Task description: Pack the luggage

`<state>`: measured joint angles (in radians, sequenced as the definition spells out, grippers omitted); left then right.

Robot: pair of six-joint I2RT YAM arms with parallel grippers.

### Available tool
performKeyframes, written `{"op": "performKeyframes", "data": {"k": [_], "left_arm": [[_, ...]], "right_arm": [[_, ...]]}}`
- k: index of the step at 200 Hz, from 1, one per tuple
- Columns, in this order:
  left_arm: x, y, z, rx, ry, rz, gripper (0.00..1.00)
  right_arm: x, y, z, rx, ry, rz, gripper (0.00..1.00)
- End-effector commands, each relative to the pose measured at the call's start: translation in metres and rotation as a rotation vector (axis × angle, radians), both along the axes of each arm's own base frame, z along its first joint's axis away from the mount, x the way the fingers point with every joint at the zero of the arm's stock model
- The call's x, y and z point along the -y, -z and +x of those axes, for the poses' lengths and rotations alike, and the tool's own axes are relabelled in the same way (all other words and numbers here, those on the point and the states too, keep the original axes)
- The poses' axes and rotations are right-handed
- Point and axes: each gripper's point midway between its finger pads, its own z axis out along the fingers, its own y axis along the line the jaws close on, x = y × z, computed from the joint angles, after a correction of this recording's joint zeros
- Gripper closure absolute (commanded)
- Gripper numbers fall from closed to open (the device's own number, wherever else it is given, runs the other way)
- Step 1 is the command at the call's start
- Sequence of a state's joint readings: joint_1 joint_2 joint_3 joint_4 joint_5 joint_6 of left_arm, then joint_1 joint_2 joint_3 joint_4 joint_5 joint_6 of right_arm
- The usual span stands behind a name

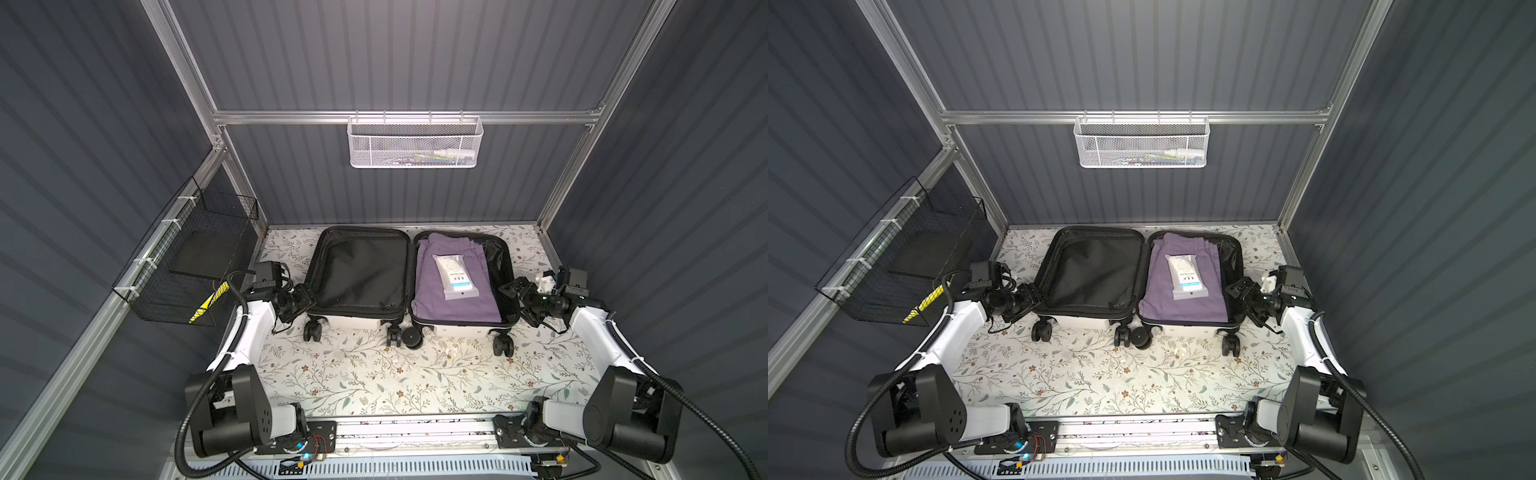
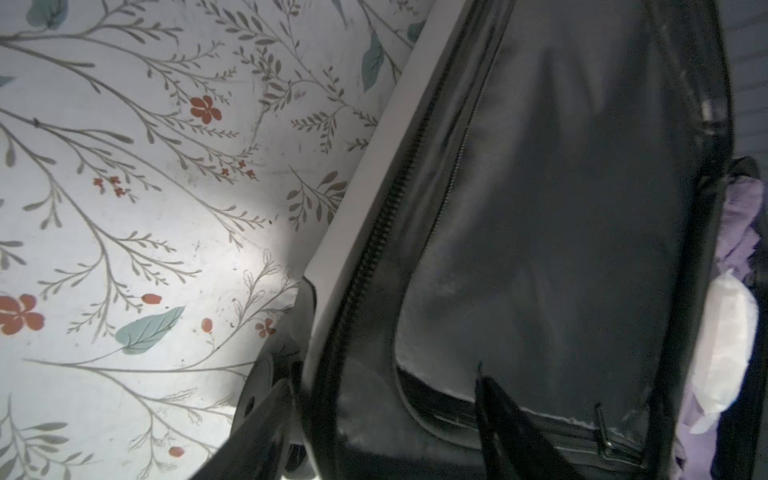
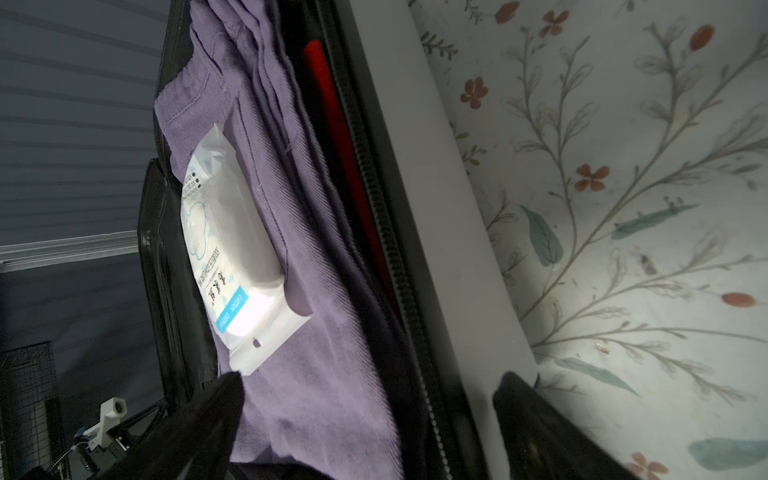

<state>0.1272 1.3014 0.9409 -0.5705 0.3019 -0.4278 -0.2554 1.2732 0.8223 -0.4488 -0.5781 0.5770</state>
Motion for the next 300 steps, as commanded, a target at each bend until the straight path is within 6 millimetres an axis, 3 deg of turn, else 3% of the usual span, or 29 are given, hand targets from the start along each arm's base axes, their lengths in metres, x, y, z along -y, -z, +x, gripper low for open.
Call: {"op": "performKeyframes", "data": {"k": [1,40,87,107,154,229,300], "left_arm": [[0.002,-0.024,-0.008,0.066,0.024,0.004,0.25],[0.008,-0.034,-0.034,0.074,0.071,0.032,0.23],[0.025,-0.006,-0.074,0.000,0.125,0.189,0.22],[0.033,-0.004,-0.078,-0.016,0.120,0.229,0.22],[0.034,0.028,-0.091,-0.104,0.036,0.255,0.23],[0.034,0.038,-0.096,-0.073,-0.017,0.223,0.21],[0.020,0.056,-0.104,-0.091,-0.105,0.259,0.18]], "right_arm": [[-0.004,-0.001,0.000,0.010,-0.012,0.026,0.04],[-0.005,-0.008,0.001,0.028,-0.015,0.025,0.05],[-0.010,-0.014,0.001,0.035,-0.038,-0.018,0.05],[-0.012,-0.016,0.001,0.034,-0.043,-0.037,0.05],[-0.005,-0.005,-0.004,-0.011,-0.031,-0.098,0.05],[0.041,0.037,-0.006,-0.208,0.129,-0.292,0.06],[0.060,0.033,0.004,-0.225,0.207,-0.351,0.06]]}}
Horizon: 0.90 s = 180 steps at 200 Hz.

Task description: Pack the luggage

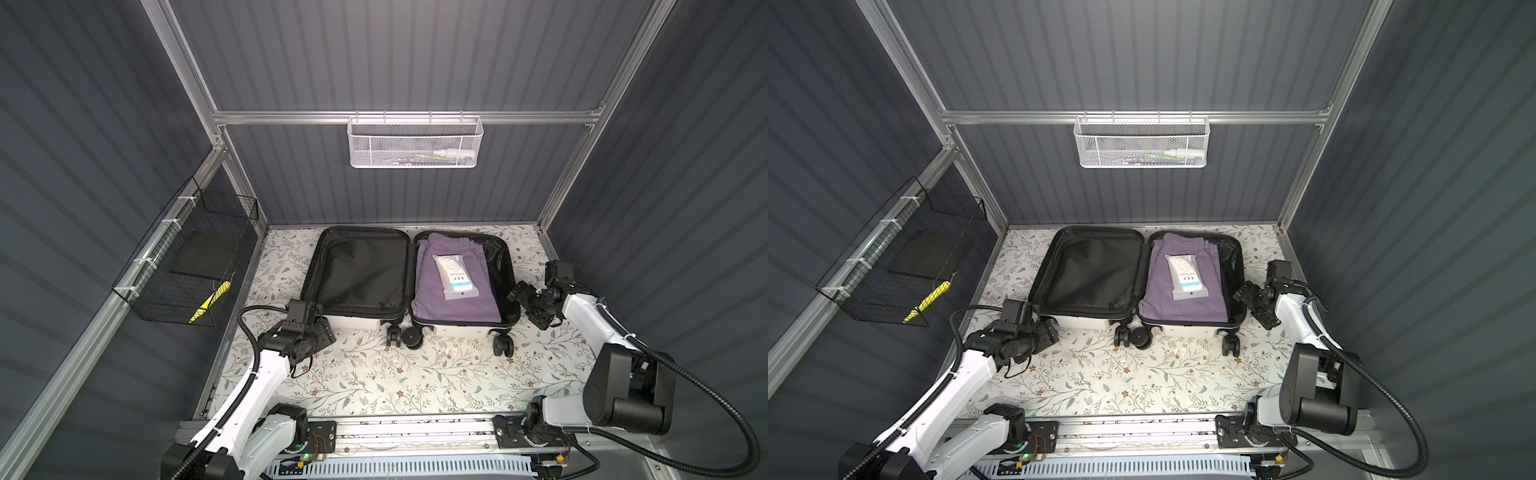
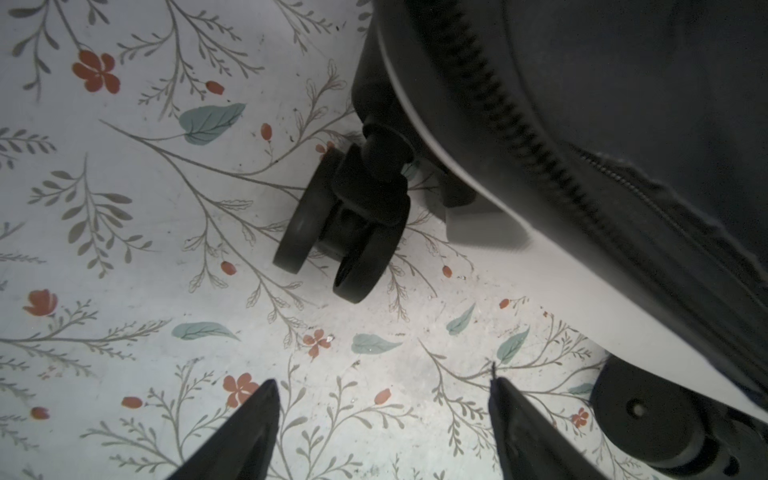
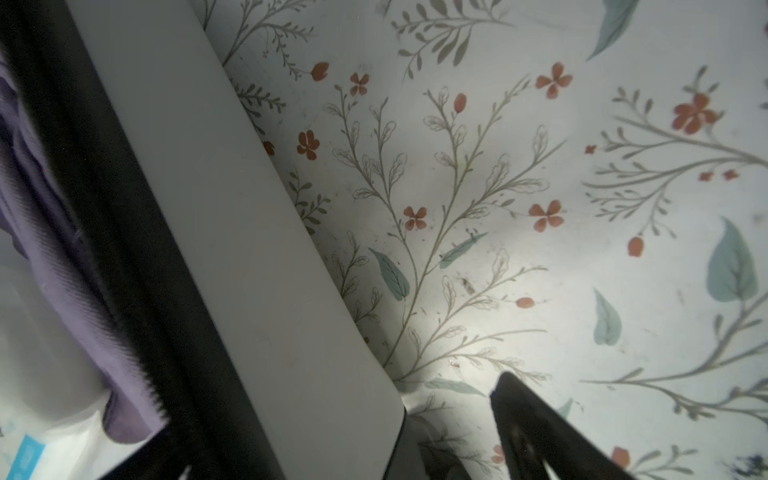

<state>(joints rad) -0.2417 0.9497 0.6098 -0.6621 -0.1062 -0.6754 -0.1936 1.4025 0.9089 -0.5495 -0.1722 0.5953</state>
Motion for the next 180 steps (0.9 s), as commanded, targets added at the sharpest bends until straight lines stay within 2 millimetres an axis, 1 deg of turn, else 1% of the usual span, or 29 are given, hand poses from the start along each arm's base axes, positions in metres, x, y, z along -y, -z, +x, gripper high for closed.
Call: {"op": "performKeyframes", "data": {"k": [1,27,59,114,143,155,180], "left_arm": [[-0.009,0.005,-0.002,0.006,-0.055,0.030,0.18],[-0.015,0.012,-0.002,0.008,-0.083,0.050,0.17],[-0.014,0.021,0.003,0.006,-0.082,0.057,0.15],[-0.009,0.025,0.020,0.040,-0.044,0.065,0.14],[-0.006,0.028,0.029,0.050,-0.024,0.064,0.13],[-0.005,0.029,0.030,0.050,-0.014,0.066,0.13],[-0.003,0.028,0.031,0.058,0.012,0.068,0.13]], "right_arm": [[0.014,-0.007,0.004,-0.002,0.048,-0.053,0.06],[0.020,-0.007,0.004,-0.008,0.060,-0.066,0.05],[0.027,-0.007,0.004,-0.015,0.075,-0.073,0.02],[0.040,-0.018,0.010,0.012,0.109,-0.073,0.01],[0.052,-0.023,0.012,0.018,0.133,-0.089,0.01],[0.056,-0.023,0.014,0.017,0.143,-0.088,0.01],[0.058,-0.024,0.017,0.019,0.153,-0.076,0.01]]}}
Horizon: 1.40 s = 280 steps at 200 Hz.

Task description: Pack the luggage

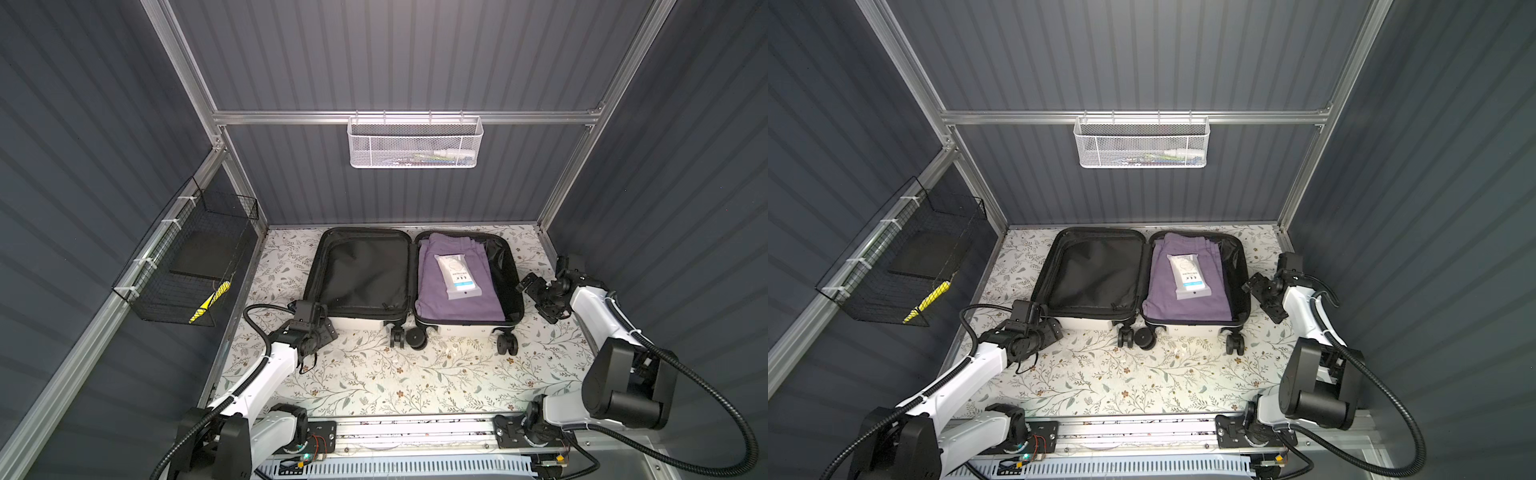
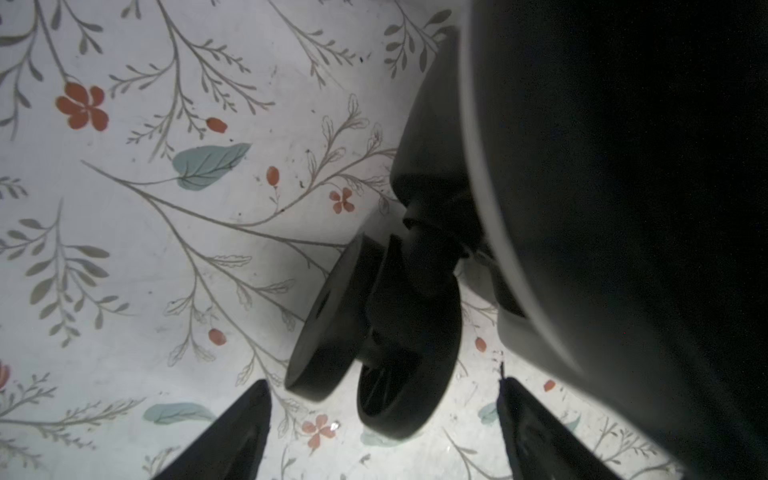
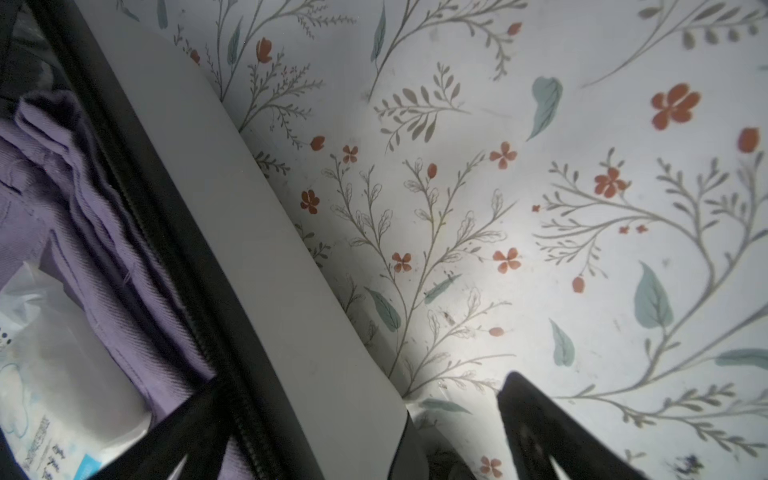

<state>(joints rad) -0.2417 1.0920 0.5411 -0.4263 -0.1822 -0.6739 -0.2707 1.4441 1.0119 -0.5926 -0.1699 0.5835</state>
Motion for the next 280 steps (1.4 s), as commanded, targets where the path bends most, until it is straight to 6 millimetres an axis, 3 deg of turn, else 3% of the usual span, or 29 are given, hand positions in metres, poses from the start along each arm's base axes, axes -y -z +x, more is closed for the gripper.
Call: {"op": "performKeyframes", "data": {"k": [1,46,101,197,280], "left_arm": [[0.004,0.000,0.003,0.015,0.049,0.011,0.13],[0.008,0.002,-0.004,0.036,0.082,-0.013,0.13],[0.004,0.003,-0.010,0.055,0.073,-0.008,0.14],[0.008,0.002,0.006,0.054,0.129,0.029,0.26],[0.009,0.002,0.015,0.056,0.162,0.061,0.33]], "right_arm": [[0.028,-0.005,0.004,0.001,0.085,-0.063,0.01],[0.017,-0.013,0.010,0.042,0.048,-0.010,0.01],[0.001,-0.019,0.002,0.077,0.020,0.055,0.01],[-0.023,-0.010,-0.006,0.107,-0.026,0.167,0.01],[-0.031,-0.004,-0.008,0.109,-0.046,0.209,0.01]]}}
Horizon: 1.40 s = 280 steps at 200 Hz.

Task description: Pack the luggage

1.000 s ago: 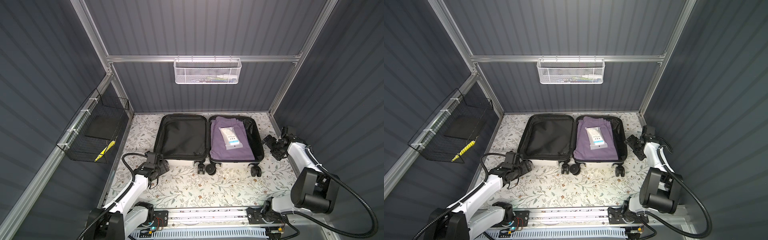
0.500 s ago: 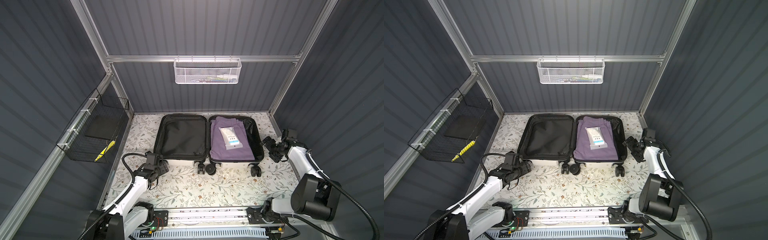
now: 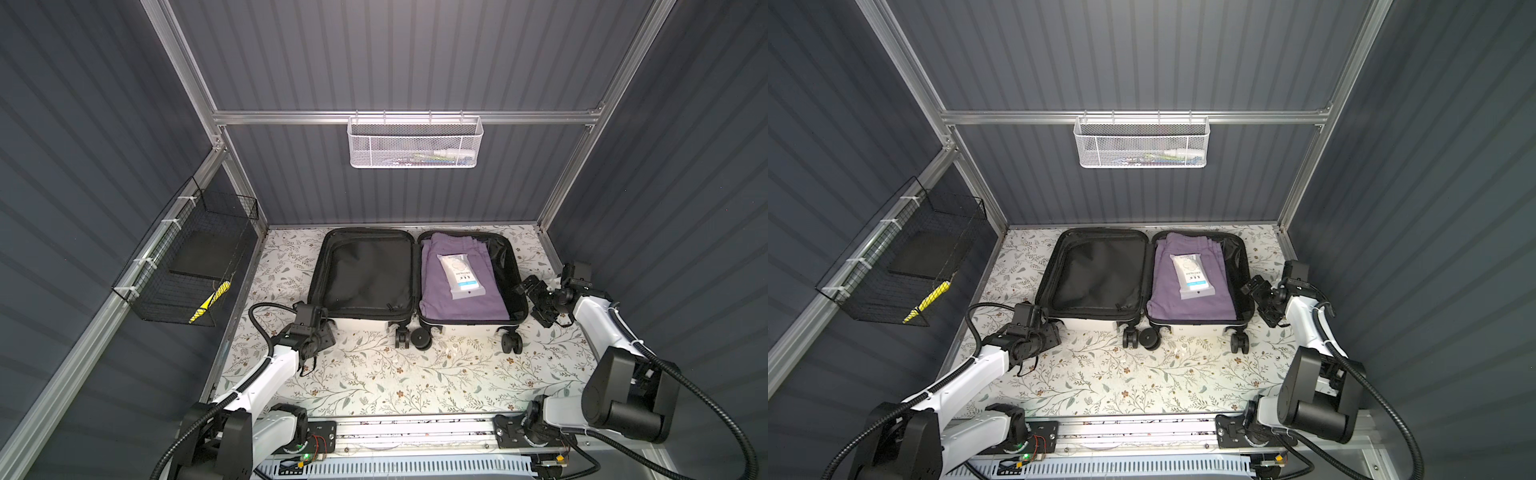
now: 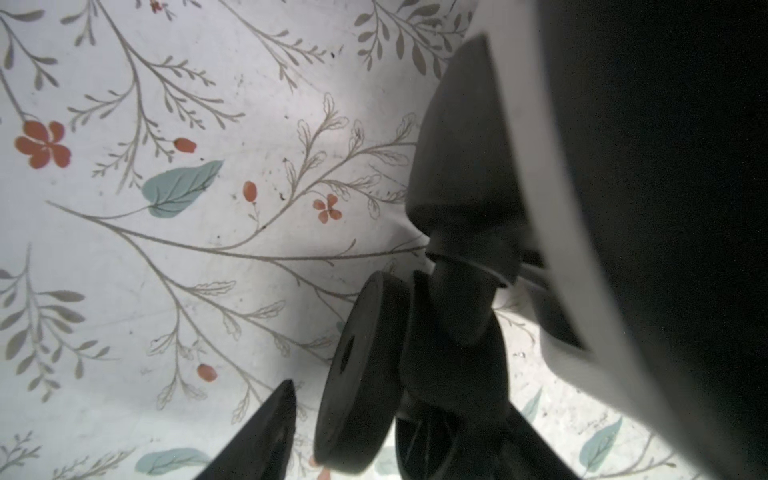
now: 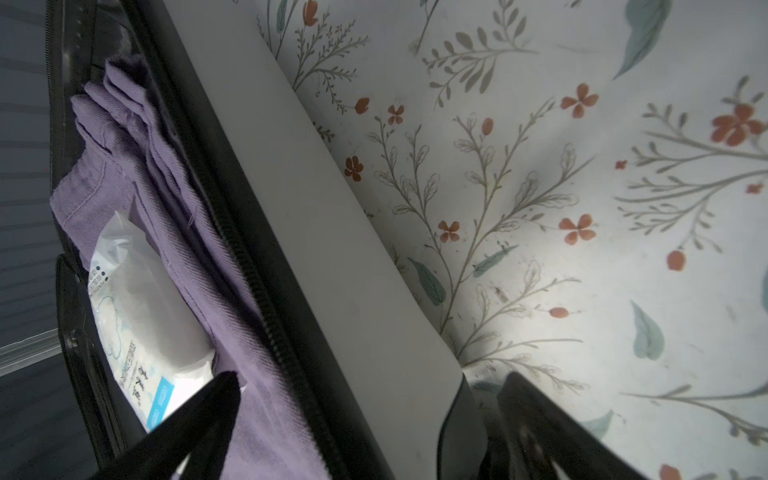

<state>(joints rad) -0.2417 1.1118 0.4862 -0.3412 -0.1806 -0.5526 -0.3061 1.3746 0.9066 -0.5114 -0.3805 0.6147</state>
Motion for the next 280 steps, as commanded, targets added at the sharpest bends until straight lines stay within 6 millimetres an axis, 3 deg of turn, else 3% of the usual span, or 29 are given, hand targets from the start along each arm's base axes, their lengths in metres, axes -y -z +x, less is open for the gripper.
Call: {"op": "performKeyframes", "data": {"k": [1,35,82,106,169,231,280], "left_arm": [[0.008,-0.012,0.015,0.045,0.058,0.001,0.33],[0.012,-0.015,0.020,0.058,0.078,-0.005,0.37],[0.018,-0.020,0.025,0.092,0.111,-0.025,0.52],[0.019,-0.017,0.023,0.095,0.112,-0.029,0.53],[0.014,-0.019,0.017,0.135,0.077,0.030,0.29],[0.014,-0.040,0.006,0.268,0.008,0.055,0.27],[0.015,-0.028,-0.006,0.259,-0.053,0.056,0.26]], "right_arm": [[-0.005,-0.002,-0.001,0.018,-0.010,0.027,0.01],[-0.009,-0.006,0.000,0.038,-0.019,0.046,0.01],[-0.010,-0.008,0.001,0.044,-0.019,0.056,0.03],[-0.008,-0.006,0.000,0.038,-0.011,0.046,0.03],[0.007,0.003,-0.005,0.003,0.057,0.023,0.05],[0.021,0.009,-0.006,-0.020,0.117,0.005,0.08],[0.049,0.020,-0.005,-0.084,0.215,-0.051,0.10]]}}
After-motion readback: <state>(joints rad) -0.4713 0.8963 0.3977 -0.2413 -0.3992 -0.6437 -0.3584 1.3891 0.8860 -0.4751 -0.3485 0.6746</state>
